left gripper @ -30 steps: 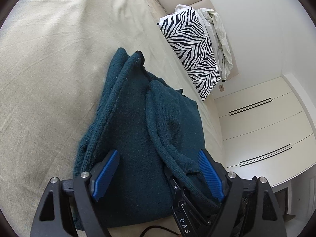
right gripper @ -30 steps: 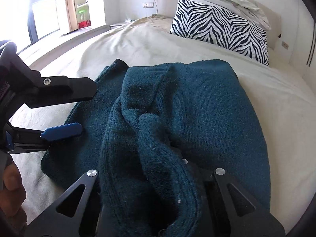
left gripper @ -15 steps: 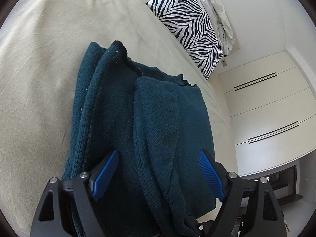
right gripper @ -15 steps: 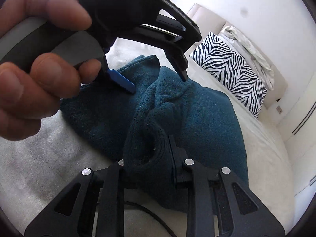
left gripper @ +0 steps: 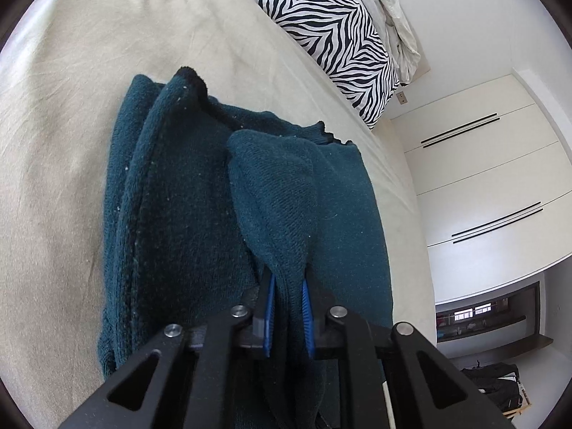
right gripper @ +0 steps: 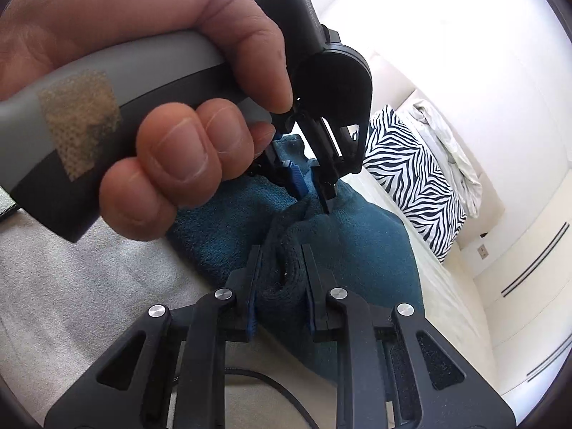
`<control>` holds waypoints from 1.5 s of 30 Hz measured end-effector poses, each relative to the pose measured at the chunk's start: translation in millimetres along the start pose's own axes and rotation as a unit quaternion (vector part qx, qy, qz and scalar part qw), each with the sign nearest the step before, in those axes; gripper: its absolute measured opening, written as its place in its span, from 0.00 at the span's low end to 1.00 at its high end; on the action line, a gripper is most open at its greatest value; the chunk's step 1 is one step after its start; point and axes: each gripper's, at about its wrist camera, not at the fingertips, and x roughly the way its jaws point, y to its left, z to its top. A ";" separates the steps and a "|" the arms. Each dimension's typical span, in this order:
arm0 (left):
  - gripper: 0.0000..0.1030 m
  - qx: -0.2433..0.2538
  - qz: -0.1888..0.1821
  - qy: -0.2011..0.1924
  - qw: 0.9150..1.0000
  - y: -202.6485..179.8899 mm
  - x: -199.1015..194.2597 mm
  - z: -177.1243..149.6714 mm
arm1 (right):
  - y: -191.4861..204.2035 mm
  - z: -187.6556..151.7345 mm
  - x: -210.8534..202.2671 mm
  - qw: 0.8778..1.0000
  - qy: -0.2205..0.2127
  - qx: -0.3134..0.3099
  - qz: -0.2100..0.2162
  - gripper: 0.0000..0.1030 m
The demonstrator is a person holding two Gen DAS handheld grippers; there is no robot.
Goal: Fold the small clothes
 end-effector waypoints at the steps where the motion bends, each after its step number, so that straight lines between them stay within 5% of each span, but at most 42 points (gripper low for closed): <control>1: 0.14 0.005 -0.003 -0.006 1.000 -2.6 -3.6 1.4 | 2.3 -0.6 -4.2 1.000 -0.003 -0.001 0.000 0.17; 7: 0.14 0.049 0.002 -0.043 0.998 -12.0 -36.4 17.2 | 7.4 18.1 -9.0 1.000 -0.024 -0.003 0.018 0.17; 14: 0.14 0.078 0.055 -0.052 0.994 7.0 -54.5 37.6 | 9.0 46.8 -5.1 0.996 -0.034 0.038 0.080 0.17; 20: 0.21 0.069 0.106 -0.043 0.991 32.7 -35.1 35.2 | 9.1 29.7 -1.8 0.989 -0.010 0.065 0.130 0.17; 25: 0.33 0.059 0.088 -0.040 0.994 34.9 -39.8 31.9 | -11.4 11.5 -5.0 0.986 0.009 0.099 0.132 0.17; 27: 0.33 0.048 0.084 -0.035 0.995 39.1 -41.6 28.5 | -34.3 -1.3 -3.8 0.975 0.021 0.156 0.160 0.17; 29: 0.35 0.044 0.086 -0.035 0.995 39.8 -47.0 25.4 | -67.9 -21.0 0.6 0.952 0.028 0.236 0.194 0.18; 30: 0.44 0.044 0.096 -0.037 0.994 39.0 -50.1 23.9 | -80.7 -30.4 0.2 0.940 0.039 0.273 0.201 0.19; 33: 0.50 0.042 0.108 -0.039 0.992 35.7 -59.4 14.4 | -122.0 -66.4 18.4 0.891 0.067 0.381 0.238 0.19; 38: 0.50 0.044 0.122 -0.036 0.991 25.0 -66.3 -15.1 | -164.5 -126.1 33.7 0.758 0.073 0.562 0.323 0.19; 41: 0.50 0.041 0.128 -0.042 0.990 20.3 -66.7 -26.0 | -176.4 -154.4 32.1 0.688 0.057 0.632 0.351 0.29; 43: 0.50 0.044 0.129 -0.039 0.990 18.1 -64.6 -31.0 | -185.2 -171.3 35.0 0.650 0.047 0.667 0.361 0.47; 45: 0.50 0.044 0.131 -0.033 0.990 18.0 -61.9 -35.1 | -188.7 -179.6 36.8 0.629 0.040 0.685 0.365 0.51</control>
